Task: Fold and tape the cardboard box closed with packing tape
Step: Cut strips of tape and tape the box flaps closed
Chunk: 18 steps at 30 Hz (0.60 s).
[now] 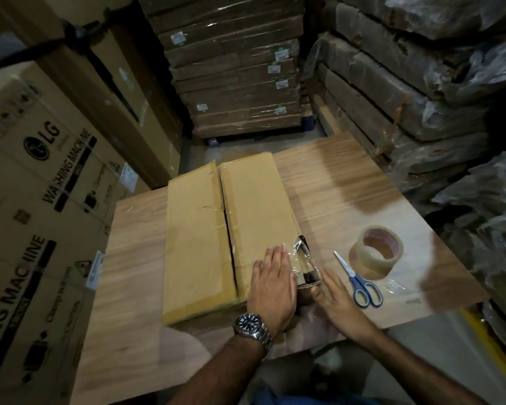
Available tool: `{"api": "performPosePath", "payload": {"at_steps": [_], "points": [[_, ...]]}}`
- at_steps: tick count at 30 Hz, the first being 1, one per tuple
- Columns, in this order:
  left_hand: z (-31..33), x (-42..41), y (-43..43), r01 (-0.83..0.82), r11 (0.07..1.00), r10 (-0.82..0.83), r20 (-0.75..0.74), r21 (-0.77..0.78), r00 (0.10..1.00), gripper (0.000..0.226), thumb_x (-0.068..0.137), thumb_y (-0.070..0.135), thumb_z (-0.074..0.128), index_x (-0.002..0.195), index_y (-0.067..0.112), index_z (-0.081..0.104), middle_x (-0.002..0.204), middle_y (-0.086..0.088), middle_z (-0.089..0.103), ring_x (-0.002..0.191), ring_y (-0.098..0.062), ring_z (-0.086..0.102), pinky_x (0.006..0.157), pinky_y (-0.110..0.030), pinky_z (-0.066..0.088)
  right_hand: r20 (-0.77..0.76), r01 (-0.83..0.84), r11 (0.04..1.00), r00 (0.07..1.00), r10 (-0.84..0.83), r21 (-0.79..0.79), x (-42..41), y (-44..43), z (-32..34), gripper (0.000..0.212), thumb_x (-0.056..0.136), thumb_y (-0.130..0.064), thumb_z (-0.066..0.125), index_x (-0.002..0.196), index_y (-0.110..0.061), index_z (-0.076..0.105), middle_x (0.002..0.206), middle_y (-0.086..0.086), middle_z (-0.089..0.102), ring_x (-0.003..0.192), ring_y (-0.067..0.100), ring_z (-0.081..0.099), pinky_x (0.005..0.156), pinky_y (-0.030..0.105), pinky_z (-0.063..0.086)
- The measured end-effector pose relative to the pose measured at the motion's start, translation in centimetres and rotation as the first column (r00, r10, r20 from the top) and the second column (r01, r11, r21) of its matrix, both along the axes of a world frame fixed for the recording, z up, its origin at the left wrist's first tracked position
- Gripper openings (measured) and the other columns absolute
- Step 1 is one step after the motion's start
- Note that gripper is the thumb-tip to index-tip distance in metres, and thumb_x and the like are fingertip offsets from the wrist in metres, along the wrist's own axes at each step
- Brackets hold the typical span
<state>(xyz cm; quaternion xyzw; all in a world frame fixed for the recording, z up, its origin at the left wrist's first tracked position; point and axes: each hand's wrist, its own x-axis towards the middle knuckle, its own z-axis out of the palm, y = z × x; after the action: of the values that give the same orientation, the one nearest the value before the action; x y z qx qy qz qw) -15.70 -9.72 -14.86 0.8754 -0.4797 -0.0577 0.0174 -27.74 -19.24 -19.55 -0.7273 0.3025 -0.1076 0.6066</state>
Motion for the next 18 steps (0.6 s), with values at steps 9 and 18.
{"api": "performPosePath", "payload": {"at_steps": [9,18], "points": [[-0.1,0.1,0.0,-0.018,1.000,0.018,-0.005,0.006,1.000,0.060,0.102,0.032,0.009,0.133,0.008,0.055,0.140,-0.008,0.055,0.129,-0.023,0.052,0.102,-0.041,0.035,0.157,-0.009,0.997,0.988,-0.003,0.077,0.4,1.0,1.2,0.106,0.067,-0.079,0.060,0.149,-0.018,0.029,0.150,-0.008,0.038,0.137,-0.003,0.034,0.108,0.013,0.030],[-0.8,0.2,0.0,0.027,0.998,-0.022,0.081,-0.064,0.997,0.051,0.095,0.030,0.029,0.131,0.007,0.057,0.139,-0.010,0.055,0.128,-0.024,0.053,0.100,-0.044,0.040,0.084,0.021,0.997,0.996,-0.027,0.081,0.4,0.1,1.8,0.129,0.046,-0.098,0.044,0.149,-0.024,0.018,0.147,-0.023,0.022,0.133,-0.011,0.024,0.100,-0.001,0.019]]}}
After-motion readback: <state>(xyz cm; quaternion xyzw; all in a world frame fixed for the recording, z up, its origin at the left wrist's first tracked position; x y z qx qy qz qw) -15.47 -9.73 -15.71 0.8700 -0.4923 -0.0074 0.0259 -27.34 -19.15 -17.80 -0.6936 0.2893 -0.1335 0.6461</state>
